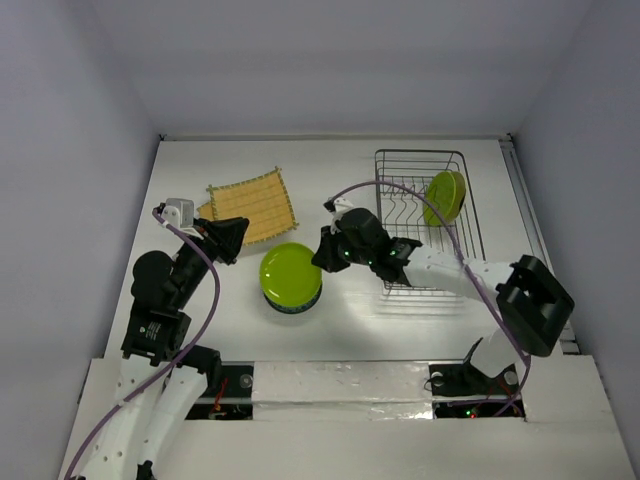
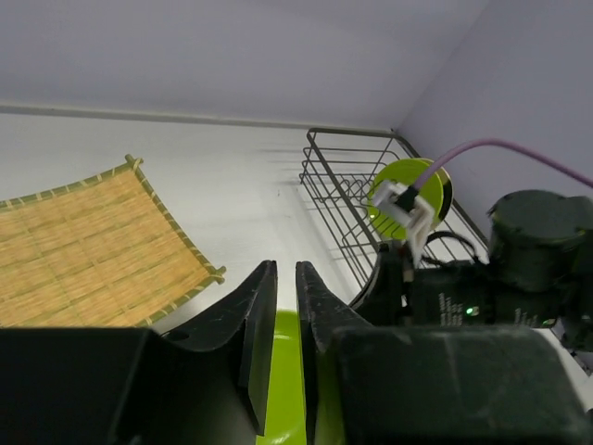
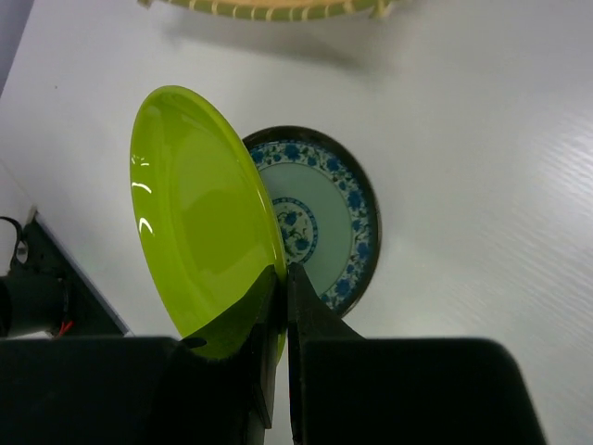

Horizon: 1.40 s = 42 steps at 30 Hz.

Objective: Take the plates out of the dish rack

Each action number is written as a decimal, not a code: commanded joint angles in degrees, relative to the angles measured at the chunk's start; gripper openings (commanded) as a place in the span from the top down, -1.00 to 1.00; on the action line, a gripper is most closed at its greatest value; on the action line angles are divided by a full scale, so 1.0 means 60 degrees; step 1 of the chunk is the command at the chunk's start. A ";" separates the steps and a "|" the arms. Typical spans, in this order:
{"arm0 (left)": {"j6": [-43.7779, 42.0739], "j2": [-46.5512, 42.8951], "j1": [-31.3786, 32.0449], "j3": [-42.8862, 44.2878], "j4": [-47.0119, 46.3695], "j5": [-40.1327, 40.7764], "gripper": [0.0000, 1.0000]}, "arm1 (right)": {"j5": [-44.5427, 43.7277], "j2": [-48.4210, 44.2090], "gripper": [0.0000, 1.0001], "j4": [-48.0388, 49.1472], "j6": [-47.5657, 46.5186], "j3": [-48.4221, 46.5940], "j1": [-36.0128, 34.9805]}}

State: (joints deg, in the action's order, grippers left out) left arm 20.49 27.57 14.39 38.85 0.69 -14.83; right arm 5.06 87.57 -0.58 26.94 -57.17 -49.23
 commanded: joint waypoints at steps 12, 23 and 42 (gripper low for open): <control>-0.0031 -0.0054 -0.0055 0.0307 -0.0466 -0.0004 0.59 | -0.0051 0.1548 0.97 0.1488 0.0652 -0.0155 -0.0144; -0.0017 -0.0040 -0.0055 0.0293 -0.0481 -0.0019 0.59 | -0.0432 0.1578 0.25 0.0815 0.0374 -0.0126 -0.0144; 0.0013 -0.0054 -0.0055 0.0278 -0.0496 -0.0063 0.58 | -0.6685 -0.2040 0.95 -0.3781 -0.1134 -0.1530 0.2313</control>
State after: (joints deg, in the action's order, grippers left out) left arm 20.49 27.57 14.39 38.85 0.69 -14.83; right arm -23.62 78.37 -15.20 23.70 -61.56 -41.58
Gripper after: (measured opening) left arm 0.208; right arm 0.019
